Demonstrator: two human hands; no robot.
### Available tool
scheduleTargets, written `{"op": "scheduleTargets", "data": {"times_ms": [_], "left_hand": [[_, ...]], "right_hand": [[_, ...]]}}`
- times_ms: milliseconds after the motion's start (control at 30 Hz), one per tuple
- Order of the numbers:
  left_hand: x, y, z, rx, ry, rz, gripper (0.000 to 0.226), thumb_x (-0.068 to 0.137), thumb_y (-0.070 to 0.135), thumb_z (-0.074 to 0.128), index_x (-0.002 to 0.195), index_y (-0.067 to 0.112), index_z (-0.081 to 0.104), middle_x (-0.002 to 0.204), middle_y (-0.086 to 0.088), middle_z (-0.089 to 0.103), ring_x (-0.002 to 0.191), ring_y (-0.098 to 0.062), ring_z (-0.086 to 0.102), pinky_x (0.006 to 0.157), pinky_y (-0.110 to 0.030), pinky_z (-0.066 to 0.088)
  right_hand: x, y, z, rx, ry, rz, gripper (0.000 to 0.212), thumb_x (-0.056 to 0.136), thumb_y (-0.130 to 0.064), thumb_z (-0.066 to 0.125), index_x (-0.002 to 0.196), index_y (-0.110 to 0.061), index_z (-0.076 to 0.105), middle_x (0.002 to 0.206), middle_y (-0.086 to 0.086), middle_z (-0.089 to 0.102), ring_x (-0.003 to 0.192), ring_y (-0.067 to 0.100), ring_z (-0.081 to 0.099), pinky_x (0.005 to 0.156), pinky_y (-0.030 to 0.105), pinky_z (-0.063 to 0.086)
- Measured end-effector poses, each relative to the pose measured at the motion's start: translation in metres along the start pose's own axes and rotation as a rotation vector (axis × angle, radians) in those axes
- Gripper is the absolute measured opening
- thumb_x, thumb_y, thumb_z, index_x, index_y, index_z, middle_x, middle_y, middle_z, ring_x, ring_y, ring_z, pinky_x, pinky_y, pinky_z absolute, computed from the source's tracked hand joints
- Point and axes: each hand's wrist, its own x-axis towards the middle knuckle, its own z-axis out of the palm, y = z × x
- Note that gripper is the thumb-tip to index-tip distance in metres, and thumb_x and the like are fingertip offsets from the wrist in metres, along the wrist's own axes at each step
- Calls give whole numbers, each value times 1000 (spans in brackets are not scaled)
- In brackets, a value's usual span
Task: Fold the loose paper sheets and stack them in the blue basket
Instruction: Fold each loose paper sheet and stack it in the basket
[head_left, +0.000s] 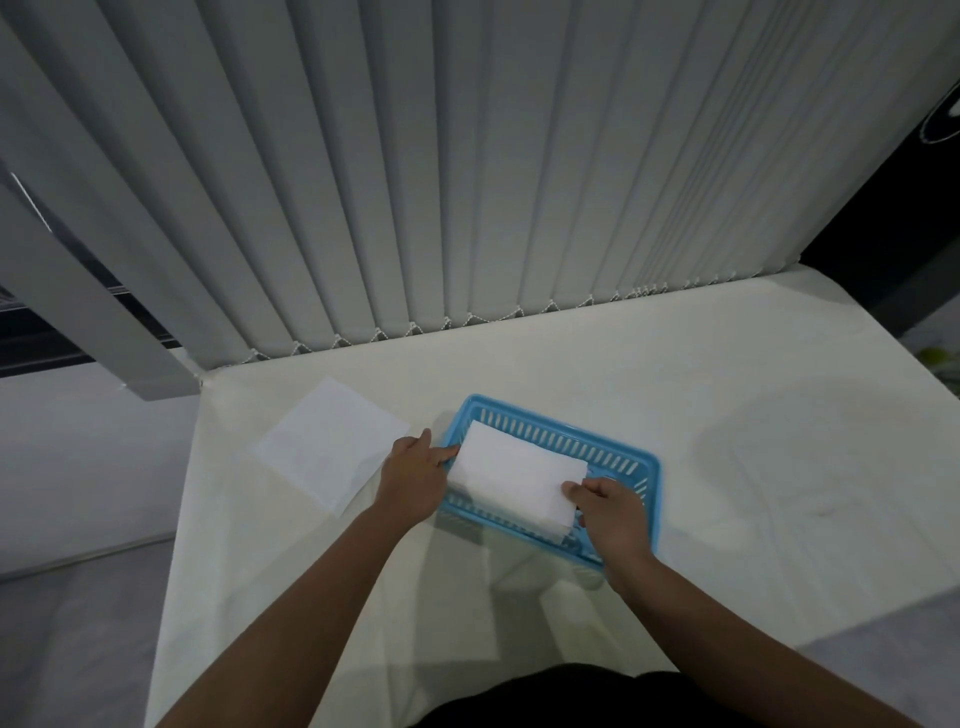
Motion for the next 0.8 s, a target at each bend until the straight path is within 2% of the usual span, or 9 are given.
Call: {"op": "scheduleTargets", "data": {"times_ms": [100, 167, 333, 600, 733, 800], "left_hand": [[1, 1, 2, 33, -3, 1, 48, 97, 11, 30, 138, 29, 48, 148, -7, 38, 132, -30, 33, 103, -36, 39], [-1, 3, 2, 45, 4, -2, 46, 98, 13, 30, 138, 27, 47, 151, -7, 36, 133, -29, 32, 105, -36, 37], [-2, 2, 2, 5, 25, 1, 45, 99, 13, 30, 137, 29, 48, 150, -6, 37, 133, -30, 32, 105, -36, 35], [-5, 1, 0, -7, 6, 0, 48, 98, 12, 29, 138, 31, 47, 150, -3, 36, 132, -28, 32, 106, -32, 34], [-8, 3, -4, -1, 1, -6, 46, 98, 13, 29, 138, 27, 47, 151, -5, 36, 134, -27, 31, 107, -35, 36], [-9, 4, -6, -1, 0, 2, 45, 98, 13, 30, 138, 27, 47, 152, -6, 35, 135, -27, 31, 108, -36, 37]], "right_hand": [[-2, -2, 1, 7, 11, 2, 23, 86, -17, 69, 65, -16, 59, 69, 2, 61, 62, 18, 54, 63, 31, 43], [-3, -3, 1, -5, 8, 0, 22, 85, -17, 70, 66, -16, 60, 68, 2, 61, 61, 18, 53, 62, 31, 42], [-3, -1, -1, -33, -6, -9, 18, 85, -18, 69, 73, -6, 64, 69, 4, 61, 64, 18, 54, 66, 31, 43], [-2, 1, 0, -82, -14, -37, 15, 86, -20, 69, 76, -8, 65, 72, 2, 63, 66, 16, 56, 66, 29, 43], [2, 1, 2, -78, -2, -54, 21, 85, -20, 70, 68, -10, 62, 68, 2, 60, 66, 19, 54, 64, 30, 42], [4, 3, 1, -92, 9, -57, 20, 83, -24, 71, 72, -12, 60, 72, 1, 60, 69, 18, 55, 66, 30, 42]]}}
